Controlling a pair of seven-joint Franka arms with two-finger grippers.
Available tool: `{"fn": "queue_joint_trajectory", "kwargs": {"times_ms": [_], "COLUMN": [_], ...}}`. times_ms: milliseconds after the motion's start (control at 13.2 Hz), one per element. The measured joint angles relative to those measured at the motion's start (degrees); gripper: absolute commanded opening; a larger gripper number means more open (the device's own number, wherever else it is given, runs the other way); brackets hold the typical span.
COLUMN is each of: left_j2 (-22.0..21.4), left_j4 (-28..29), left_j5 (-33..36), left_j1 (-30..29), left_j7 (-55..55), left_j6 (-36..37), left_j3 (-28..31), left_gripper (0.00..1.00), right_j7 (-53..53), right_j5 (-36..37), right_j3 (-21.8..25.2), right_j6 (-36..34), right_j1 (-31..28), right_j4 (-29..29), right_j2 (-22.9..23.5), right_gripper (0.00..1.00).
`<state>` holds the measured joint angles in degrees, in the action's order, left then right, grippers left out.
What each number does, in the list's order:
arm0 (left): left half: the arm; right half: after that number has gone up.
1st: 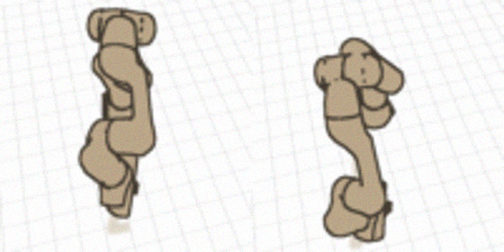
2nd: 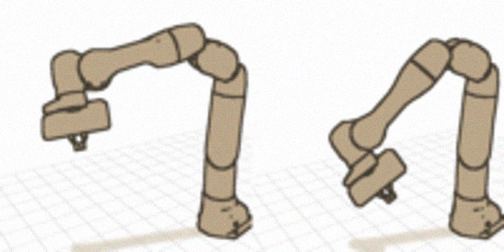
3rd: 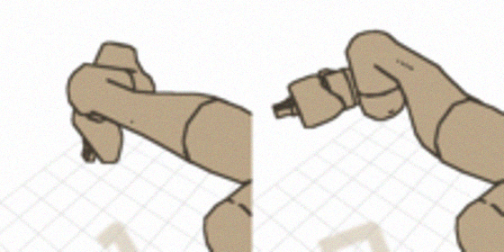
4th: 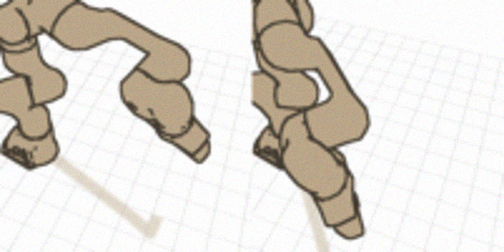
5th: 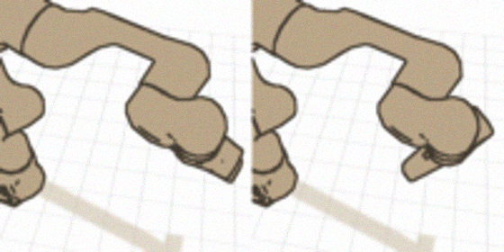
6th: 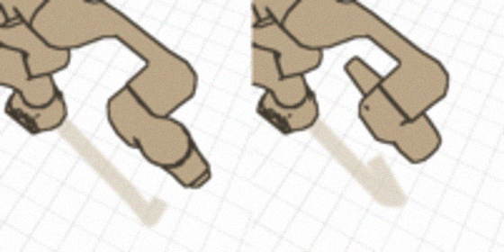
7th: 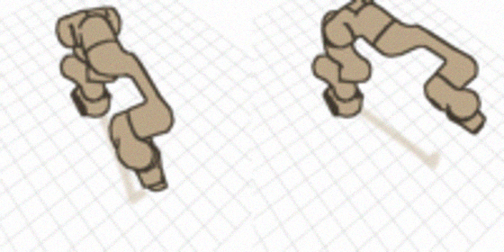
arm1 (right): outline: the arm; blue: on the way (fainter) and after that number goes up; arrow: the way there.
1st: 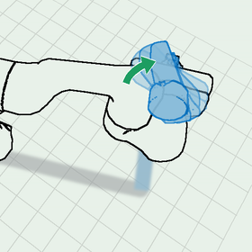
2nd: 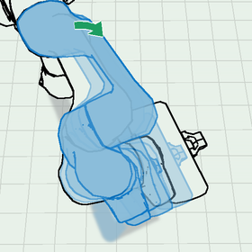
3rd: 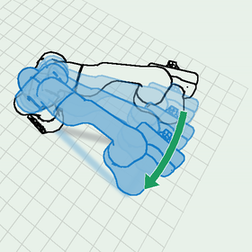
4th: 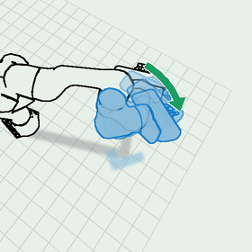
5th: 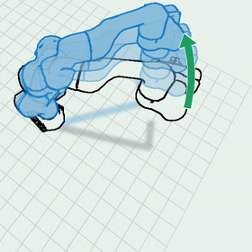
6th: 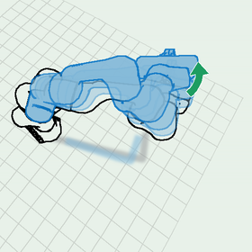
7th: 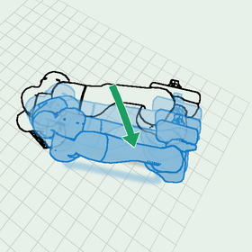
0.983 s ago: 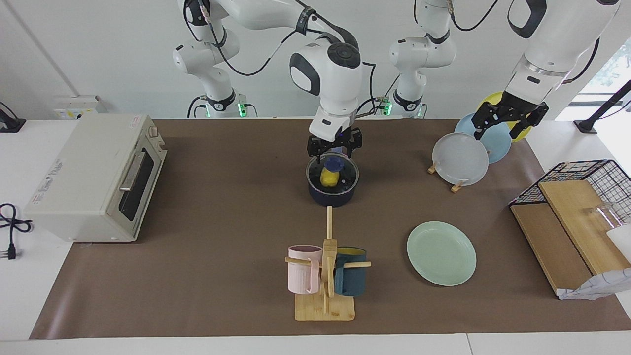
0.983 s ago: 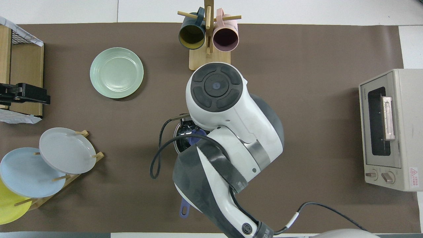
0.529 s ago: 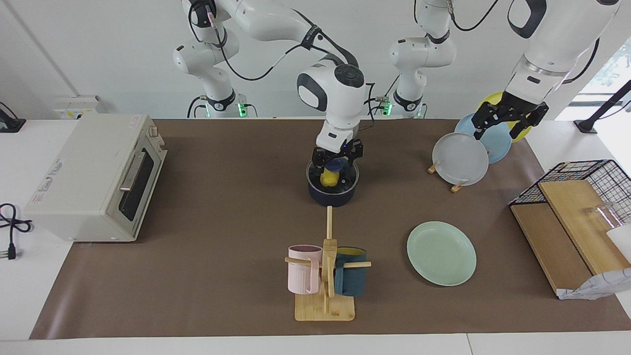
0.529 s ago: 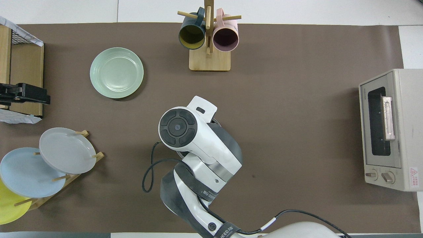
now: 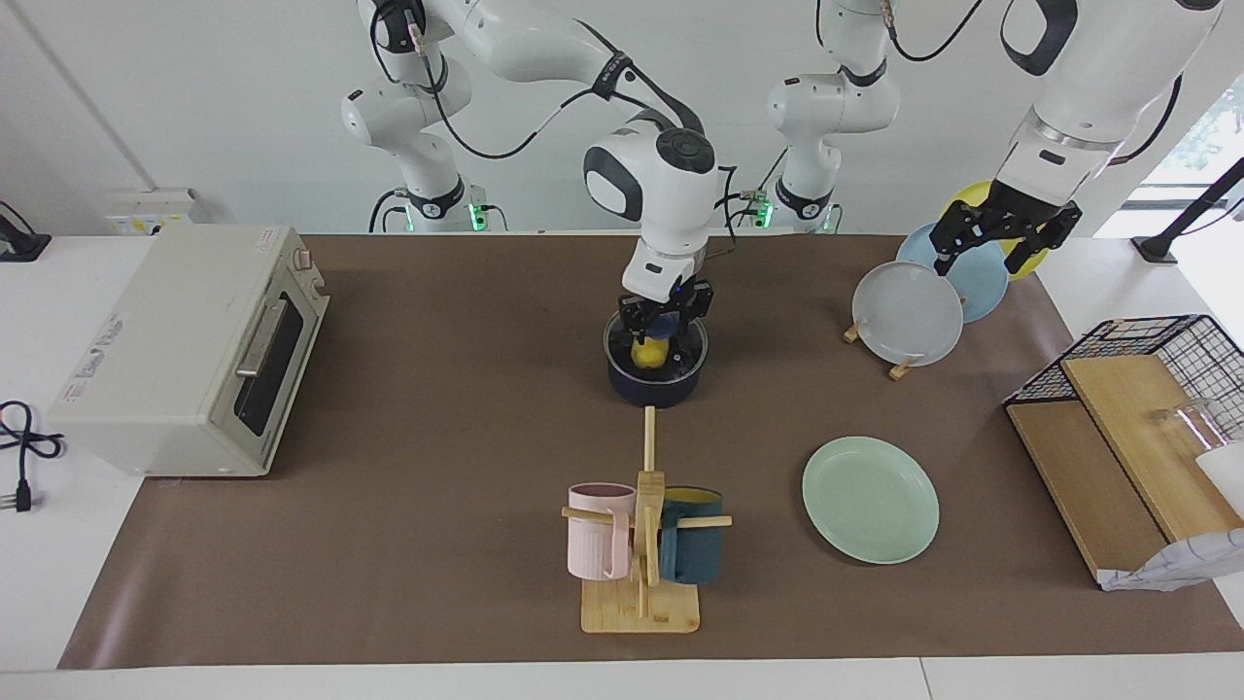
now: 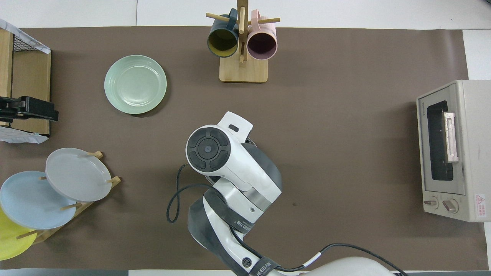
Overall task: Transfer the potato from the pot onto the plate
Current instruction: 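Grasp the blue knob and lift the glass lid off the pot, then carry the lid toward the toaster while the left gripper reaches the pot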
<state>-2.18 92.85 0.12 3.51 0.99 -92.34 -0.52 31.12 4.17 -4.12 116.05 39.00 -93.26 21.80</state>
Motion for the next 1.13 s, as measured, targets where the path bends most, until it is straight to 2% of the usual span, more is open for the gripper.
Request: {"fn": "queue_joint_trajectory", "kwargs": {"times_ms": [76,378,529,831,1134], "left_j2": [0.00,0.00,0.00,0.00,0.00], "left_j4": [0.00,0.00,0.00,0.00,0.00], "left_j5": [0.00,0.00,0.00,0.00,0.00], "left_j1": [0.00,0.00,0.00,0.00,0.11], "left_j7": [0.00,0.00,0.00,0.00,0.00], "left_j6": [0.00,0.00,0.00,0.00,0.02], "left_j3": [0.00,0.00,0.00,0.00,-0.14], "left_gripper": [1.00,1.00,1.00,1.00,1.00], "right_j7": [-0.01,-0.03,-1.10,-12.71,-29.10], "right_j5": [0.00,0.01,0.02,0.01,0.01], "right_j3": [0.00,0.10,0.39,0.64,0.91], "right_j6": [0.00,-0.39,-3.22,-11.14,-13.23], "right_j1": [0.00,-0.40,-1.70,-10.09,-21.27], "right_j4": [-0.02,0.38,2.35,6.19,5.63], "right_j2": [-0.01,-0.30,-1.17,-4.15,-4.96], "right_gripper": [0.15,0.14,0.14,0.14,0.14]}}
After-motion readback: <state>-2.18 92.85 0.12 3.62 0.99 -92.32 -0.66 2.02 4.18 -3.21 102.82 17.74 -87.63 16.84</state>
